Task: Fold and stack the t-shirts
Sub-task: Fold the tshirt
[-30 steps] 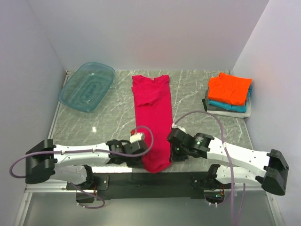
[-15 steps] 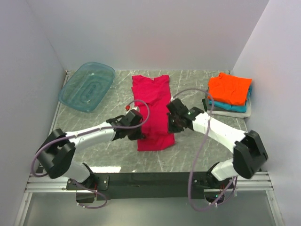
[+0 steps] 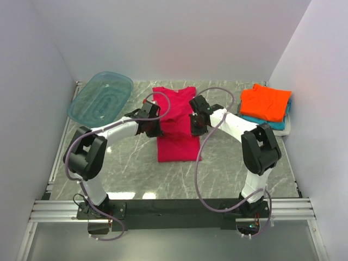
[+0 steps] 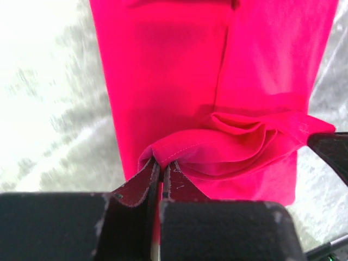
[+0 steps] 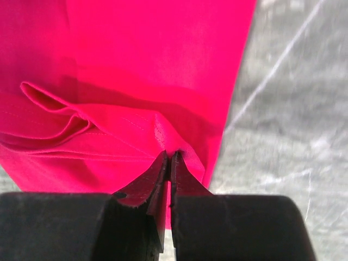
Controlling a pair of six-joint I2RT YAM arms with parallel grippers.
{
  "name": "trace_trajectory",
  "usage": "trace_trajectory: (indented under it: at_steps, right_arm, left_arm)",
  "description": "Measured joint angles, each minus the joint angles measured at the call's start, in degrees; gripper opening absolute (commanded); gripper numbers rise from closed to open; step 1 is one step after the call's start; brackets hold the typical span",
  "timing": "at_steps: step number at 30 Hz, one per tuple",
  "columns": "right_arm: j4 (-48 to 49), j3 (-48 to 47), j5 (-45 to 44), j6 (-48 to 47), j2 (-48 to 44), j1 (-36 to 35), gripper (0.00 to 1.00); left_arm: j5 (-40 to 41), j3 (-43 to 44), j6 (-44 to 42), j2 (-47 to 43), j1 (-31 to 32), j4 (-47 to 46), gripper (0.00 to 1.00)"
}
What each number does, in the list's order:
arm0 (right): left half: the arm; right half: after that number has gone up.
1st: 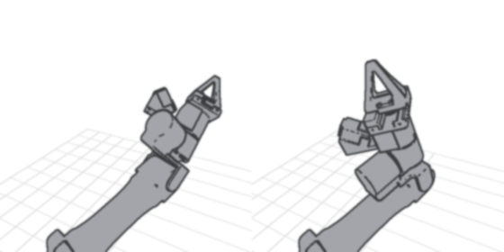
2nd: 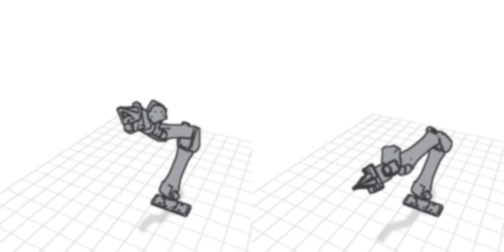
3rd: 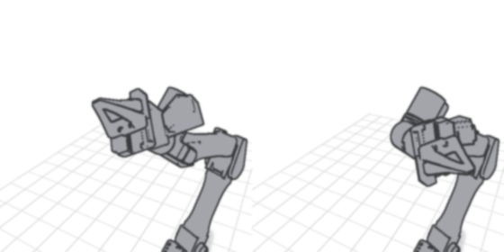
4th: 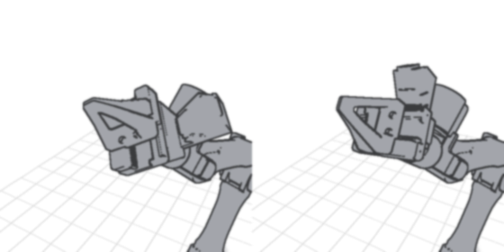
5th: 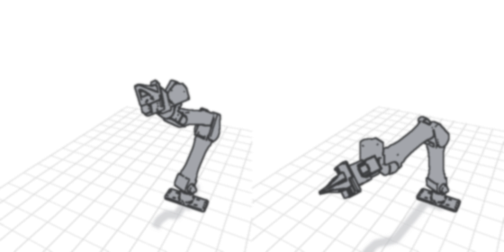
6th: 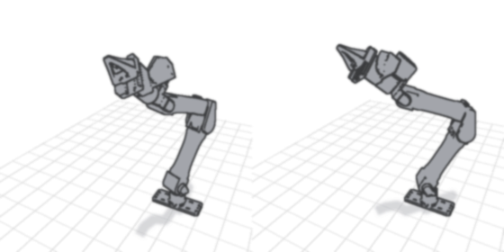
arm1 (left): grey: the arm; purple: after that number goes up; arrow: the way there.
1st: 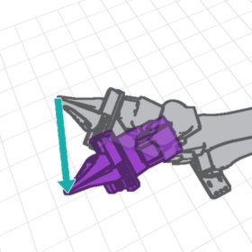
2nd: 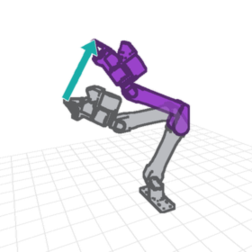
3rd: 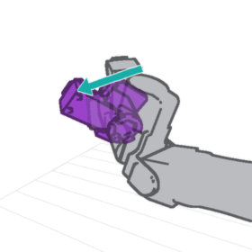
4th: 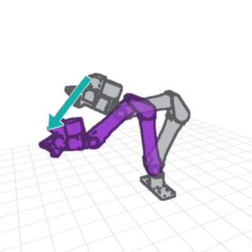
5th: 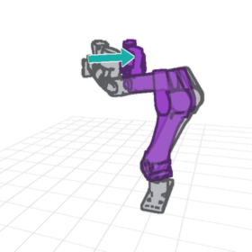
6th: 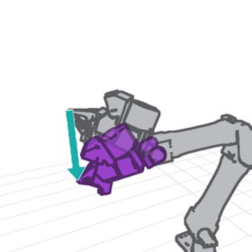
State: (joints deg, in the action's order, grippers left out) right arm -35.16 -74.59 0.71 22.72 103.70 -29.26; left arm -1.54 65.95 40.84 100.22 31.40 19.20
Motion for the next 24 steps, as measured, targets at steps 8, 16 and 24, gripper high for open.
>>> trace_trajectory:
  at_steps: [8,16,24]
  right_arm:
    - [-1.0,-6.5,0.7,-2.0,3.7,2.3,0.00]
    - [-1.9,-9.8,1.0,-2.9,6.5,3.9,0.00]
    - [-2.7,-10.9,0.8,-3.3,8.8,4.1,0.47]
  left_arm:
    - [-2.1,5.9,-3.5,5.6,-3.1,0.6,0.01]
    - [-2.8,8.5,-4.8,9.3,-3.9,0.8,0.05]
    - [2.6,11.0,-5.5,10.6,-4.2,3.1,0.72]
